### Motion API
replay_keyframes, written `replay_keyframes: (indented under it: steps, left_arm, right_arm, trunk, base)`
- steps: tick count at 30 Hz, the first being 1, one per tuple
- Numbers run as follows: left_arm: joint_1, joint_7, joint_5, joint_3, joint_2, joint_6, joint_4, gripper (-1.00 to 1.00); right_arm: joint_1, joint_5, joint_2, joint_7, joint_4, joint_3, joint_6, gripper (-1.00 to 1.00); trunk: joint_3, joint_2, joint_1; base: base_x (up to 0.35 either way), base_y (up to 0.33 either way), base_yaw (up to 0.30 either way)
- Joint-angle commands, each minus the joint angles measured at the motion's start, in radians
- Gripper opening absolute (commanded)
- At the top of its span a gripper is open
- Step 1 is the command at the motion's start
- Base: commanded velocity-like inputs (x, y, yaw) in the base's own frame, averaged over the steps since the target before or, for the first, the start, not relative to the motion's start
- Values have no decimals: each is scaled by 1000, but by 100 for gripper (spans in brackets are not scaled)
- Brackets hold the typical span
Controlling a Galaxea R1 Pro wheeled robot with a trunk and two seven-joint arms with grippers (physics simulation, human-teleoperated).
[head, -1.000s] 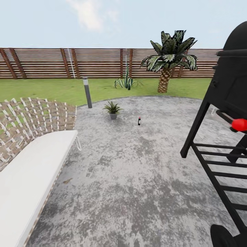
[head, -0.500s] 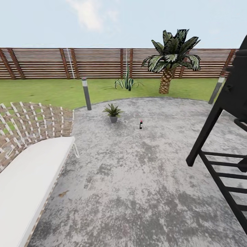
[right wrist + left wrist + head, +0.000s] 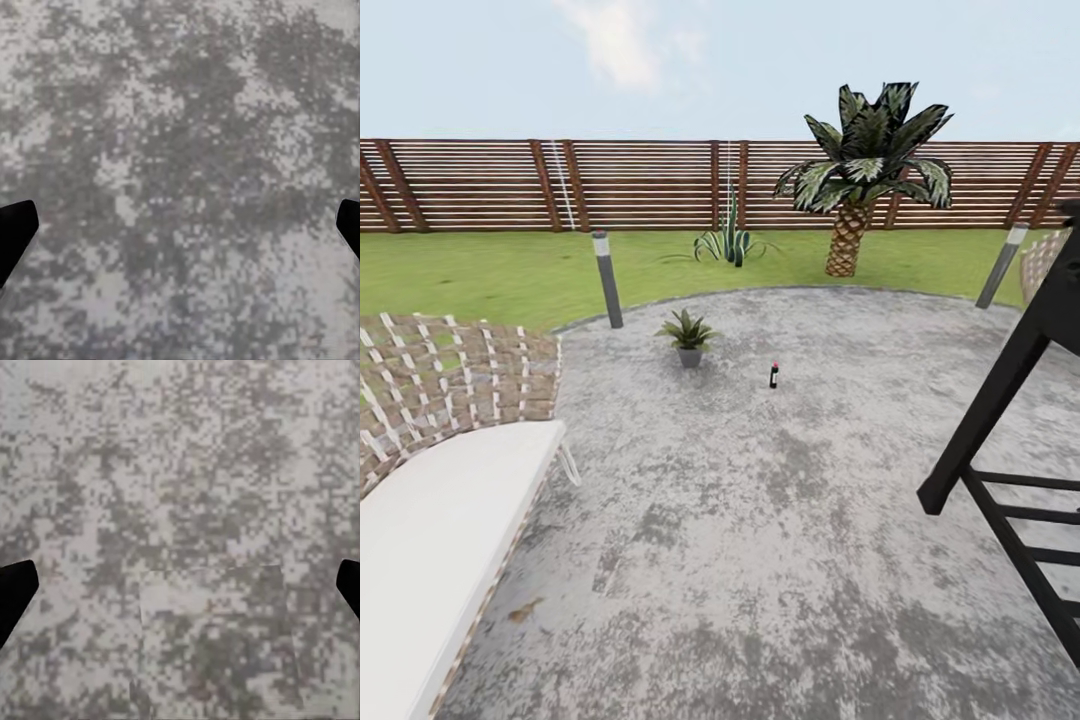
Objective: Pick up the pesticide atomizer in the garden and spray insectifuge to fully cover both potted plants in the garden.
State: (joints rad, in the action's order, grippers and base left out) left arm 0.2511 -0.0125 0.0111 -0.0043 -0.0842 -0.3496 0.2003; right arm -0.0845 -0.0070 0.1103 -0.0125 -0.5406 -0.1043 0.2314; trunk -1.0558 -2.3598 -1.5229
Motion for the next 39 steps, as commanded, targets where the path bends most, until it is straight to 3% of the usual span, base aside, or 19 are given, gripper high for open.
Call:
replay_keyframes:
  steps: [1, 39]
  left_arm:
    - [1, -1, 1, 0, 0, -3, -1, 100]
    - [1, -1, 1, -1, 0, -3, -1, 100]
  right_arm:
    - [0, -1, 0, -1, 1, -2, 3, 100]
    - [-1, 2, 0, 0, 1, -2, 3, 100]
  trunk:
    - [-1, 0, 0]
    - [-1, 0, 0]
  base:
    - [338, 0, 0]
    - [338, 0, 0]
